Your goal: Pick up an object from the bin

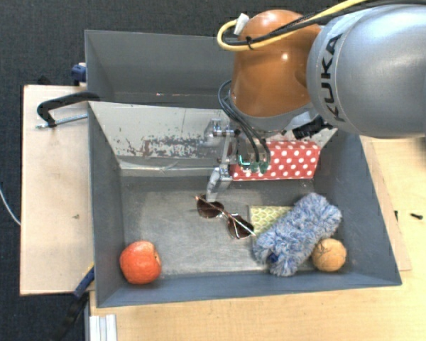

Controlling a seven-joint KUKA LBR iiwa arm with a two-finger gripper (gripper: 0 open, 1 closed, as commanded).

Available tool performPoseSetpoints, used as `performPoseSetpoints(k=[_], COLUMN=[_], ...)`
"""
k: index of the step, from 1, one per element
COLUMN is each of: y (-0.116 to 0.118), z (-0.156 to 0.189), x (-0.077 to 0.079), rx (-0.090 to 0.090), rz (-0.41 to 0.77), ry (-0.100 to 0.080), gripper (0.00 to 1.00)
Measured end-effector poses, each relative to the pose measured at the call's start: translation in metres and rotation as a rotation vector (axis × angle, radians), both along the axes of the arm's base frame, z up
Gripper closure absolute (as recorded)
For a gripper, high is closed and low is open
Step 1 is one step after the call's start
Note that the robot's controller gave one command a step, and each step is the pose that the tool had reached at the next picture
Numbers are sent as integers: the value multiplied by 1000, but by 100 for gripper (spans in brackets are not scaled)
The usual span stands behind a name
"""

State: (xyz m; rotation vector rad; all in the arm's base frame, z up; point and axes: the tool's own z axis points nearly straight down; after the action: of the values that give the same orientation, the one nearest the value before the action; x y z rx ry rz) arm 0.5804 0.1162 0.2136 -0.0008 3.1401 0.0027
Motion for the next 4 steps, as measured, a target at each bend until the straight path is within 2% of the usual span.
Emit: performPoseSetpoints(k=[1, 2, 3, 4], y=[-22, -67, -67, -58], z=[-33, -138, -138, -101], x=[-18, -6, -6, -12], rx=[1, 3, 3, 0], rz=[61, 152, 152, 163], ry=[-7, -5, -5, 4], gripper=[0, 100, 100, 100])
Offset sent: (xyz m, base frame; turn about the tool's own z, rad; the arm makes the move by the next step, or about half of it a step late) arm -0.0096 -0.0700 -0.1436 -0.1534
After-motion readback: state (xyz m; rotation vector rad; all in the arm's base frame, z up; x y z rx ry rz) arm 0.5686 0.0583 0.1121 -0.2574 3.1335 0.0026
